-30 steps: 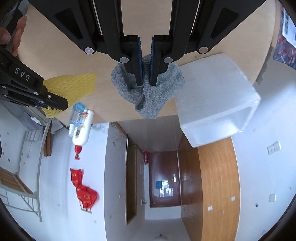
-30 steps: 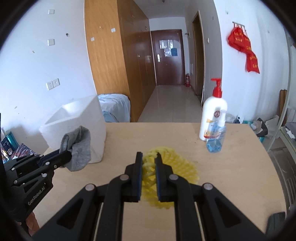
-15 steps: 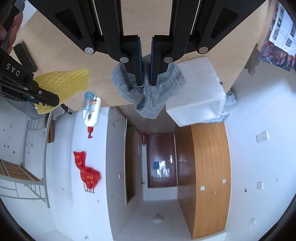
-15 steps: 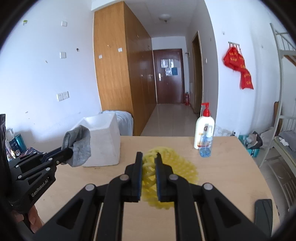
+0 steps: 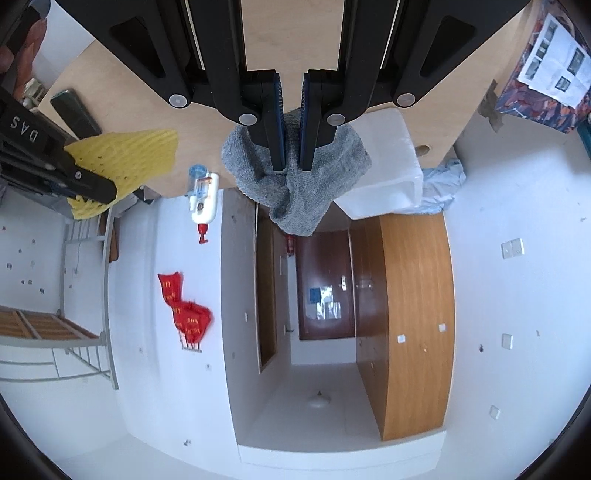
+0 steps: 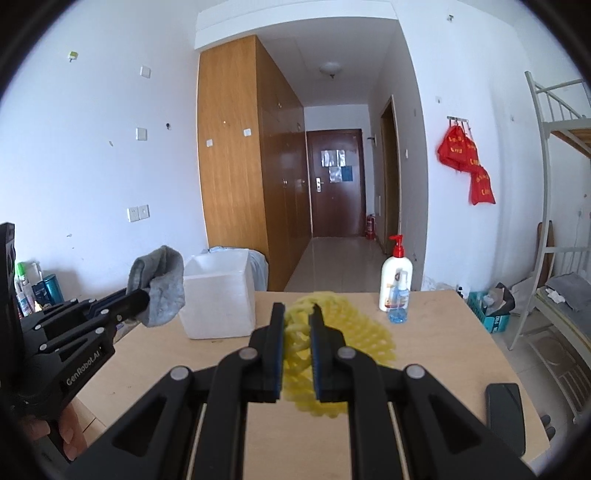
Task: Organize soft objects
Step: 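Carry the sock in the left gripper while the right carries the net to the foam box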
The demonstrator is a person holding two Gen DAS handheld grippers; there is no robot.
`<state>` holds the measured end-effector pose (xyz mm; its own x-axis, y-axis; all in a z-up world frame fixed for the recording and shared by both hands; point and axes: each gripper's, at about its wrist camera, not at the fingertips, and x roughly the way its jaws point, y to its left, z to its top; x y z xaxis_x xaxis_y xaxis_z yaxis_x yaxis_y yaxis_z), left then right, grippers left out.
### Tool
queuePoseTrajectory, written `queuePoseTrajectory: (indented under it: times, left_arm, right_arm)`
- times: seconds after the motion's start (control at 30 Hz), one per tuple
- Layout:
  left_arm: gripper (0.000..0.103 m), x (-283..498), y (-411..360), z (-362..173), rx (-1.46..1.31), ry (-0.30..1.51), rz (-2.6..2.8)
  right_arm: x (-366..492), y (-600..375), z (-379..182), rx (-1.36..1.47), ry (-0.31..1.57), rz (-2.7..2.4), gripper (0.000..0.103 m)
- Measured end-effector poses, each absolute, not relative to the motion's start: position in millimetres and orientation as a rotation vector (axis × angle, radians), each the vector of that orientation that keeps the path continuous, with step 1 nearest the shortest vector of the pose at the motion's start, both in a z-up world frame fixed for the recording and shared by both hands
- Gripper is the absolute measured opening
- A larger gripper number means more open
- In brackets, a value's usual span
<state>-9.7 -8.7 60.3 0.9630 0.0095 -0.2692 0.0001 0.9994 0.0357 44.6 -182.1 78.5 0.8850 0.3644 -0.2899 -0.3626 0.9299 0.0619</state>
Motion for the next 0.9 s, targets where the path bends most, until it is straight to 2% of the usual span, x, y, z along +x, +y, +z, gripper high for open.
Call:
queuePoseTrajectory:
  times: [0.5,0.9]
  left_arm:
    - [0.008,-17,-6,55,0.027,0.284,0.021]
    - [0.008,-23,33,52,-0.001,0.286,0.173]
  right_arm:
    - [34,-179,76,-0.005,0.285,0.388,0.015]
    - [47,-144,77,-0.013,0.289,0.519,0.015]
